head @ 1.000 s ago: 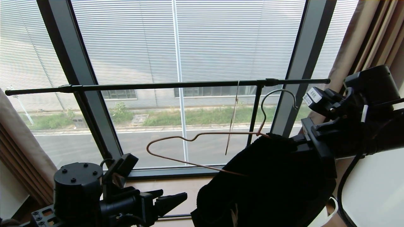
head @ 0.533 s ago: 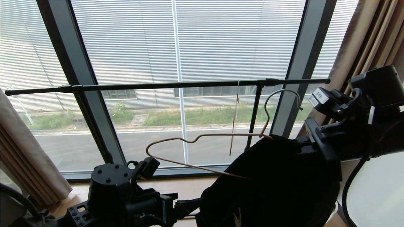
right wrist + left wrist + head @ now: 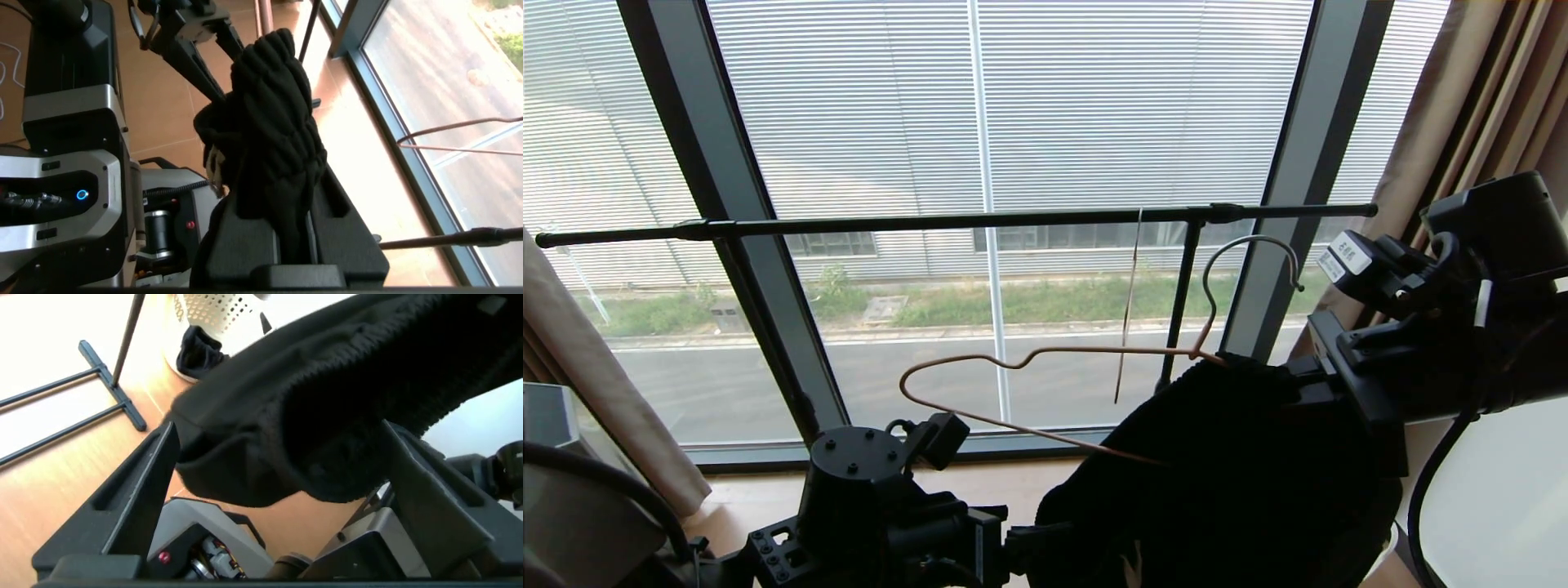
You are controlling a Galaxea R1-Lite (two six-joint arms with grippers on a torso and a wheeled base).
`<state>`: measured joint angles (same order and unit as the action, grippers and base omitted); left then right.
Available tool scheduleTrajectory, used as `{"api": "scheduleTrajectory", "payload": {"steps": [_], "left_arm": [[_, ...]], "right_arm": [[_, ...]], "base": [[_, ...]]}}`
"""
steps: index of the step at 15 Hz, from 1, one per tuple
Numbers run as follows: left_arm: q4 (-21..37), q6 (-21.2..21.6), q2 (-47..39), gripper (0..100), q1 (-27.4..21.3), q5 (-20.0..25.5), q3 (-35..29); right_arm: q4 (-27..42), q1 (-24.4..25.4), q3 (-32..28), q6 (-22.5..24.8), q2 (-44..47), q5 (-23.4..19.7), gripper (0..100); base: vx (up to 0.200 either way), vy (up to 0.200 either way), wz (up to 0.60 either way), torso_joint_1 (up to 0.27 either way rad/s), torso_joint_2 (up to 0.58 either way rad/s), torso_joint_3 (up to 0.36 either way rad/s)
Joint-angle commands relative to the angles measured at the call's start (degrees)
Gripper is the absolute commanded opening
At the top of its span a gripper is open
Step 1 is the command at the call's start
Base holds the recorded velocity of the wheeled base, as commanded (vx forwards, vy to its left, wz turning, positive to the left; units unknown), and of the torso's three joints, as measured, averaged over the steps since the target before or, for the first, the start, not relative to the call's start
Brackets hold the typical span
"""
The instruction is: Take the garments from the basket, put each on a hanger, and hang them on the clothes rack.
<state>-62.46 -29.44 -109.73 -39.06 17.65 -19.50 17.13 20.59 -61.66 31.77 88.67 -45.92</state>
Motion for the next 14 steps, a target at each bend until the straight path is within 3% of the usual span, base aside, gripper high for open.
{"api": "scheduleTrajectory", "payload": {"steps": [1,7,8,14], "left_arm": [[-0.03,0.08,-1.63,100,-0.49,0.01,-1.06],[-0.03,1.67,-2.42,100,-0.84,-0.07,-1.24],[-0.03,1.67,-2.42,0,-1.28,-0.16,-1.24],[-0.11,2.46,-2.33,0,-1.37,-0.95,-1.15]], "right_arm": [[0.01,0.06,0.05,0.05,-0.17,-0.13,0],[-0.08,0.06,0.14,0.14,-0.17,-0.57,0],[0.01,0.06,0.14,0.05,-0.26,-0.66,0],[-0.08,0.06,0.14,0.05,-0.17,-0.66,0]], "base": [[0.000,0.000,0.00,0.000,0.00,0.000],[0.000,0.000,0.00,0.000,0.00,0.000],[0.000,0.000,0.00,0.000,0.00,0.000],[0.000,0.000,0.00,0.000,0.00,0.000]]}}
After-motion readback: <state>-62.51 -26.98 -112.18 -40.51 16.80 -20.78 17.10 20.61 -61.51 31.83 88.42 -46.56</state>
